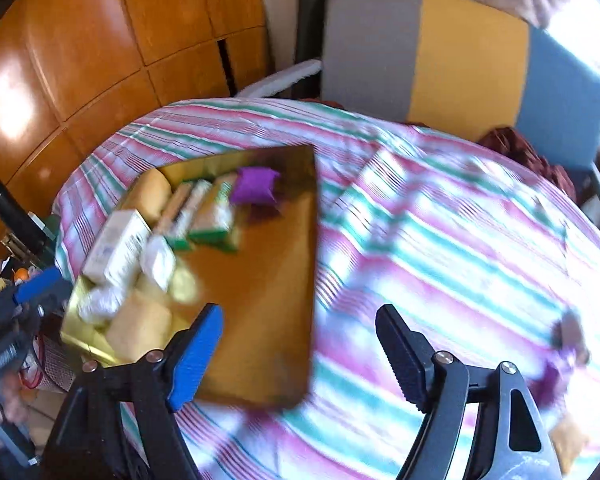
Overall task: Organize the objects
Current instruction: 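Open the right gripper to drop the purple packet into the tray, then grasp the second purple packet with the left gripper while the right gripper approaches the green box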
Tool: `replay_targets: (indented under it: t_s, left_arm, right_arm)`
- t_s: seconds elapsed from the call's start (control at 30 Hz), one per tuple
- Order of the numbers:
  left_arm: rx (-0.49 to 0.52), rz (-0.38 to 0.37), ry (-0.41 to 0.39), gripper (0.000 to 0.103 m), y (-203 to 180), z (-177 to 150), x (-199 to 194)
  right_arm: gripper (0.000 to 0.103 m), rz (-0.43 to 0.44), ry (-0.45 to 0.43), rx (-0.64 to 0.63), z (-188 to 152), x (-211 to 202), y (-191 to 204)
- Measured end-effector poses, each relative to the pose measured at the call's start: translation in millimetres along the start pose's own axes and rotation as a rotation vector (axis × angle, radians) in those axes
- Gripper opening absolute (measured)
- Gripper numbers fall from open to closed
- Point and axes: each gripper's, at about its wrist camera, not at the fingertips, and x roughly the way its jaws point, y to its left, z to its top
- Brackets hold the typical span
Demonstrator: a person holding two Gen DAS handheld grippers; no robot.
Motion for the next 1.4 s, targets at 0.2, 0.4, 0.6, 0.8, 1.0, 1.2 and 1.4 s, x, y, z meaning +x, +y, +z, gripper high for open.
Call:
replay_targets:
  t_s: [0.2,0.4,0.6,0.8,1.0,1.2,1.4]
  left_arm:
    - [0.055,-0.033,0.006,0.043,-22,-1,-1]
    - [0.104,-0.064,0.015,0.043,-44,-1,1]
    - [0.166,-0.108,0.025,0.043,-73,-1,2]
    - [0.249,-0.167,0.039,0.043,-111,-2,3]
    - [0.308,-0.240,0.097,0.043,-153,-4,14]
    - [0.362,-0.315,0.178,0.043,-198,-10,34]
    - [0.366,-0.374,0.254,0.043,-236,-10,55]
  right_arm:
    - [0.079,-0.067,0.025,0.089,-45,-25,-48]
    - [0.080,-0.159,0.018,0.244,-78,-57,-114]
    - [0.086,-0.267,-0.081,0.484,-104,-100,-191]
    - [0.086,-0.238,-0.202,0.843,-155,-129,-260]
    - [0.087,-0.184,-0.287,0.915,-161,-138,-267]
    - [0.090,-0.185,-0.304,0.886,-159,-140,-261]
    - [0.092,-0.168,-0.336,0.929,-166,-145,-267]
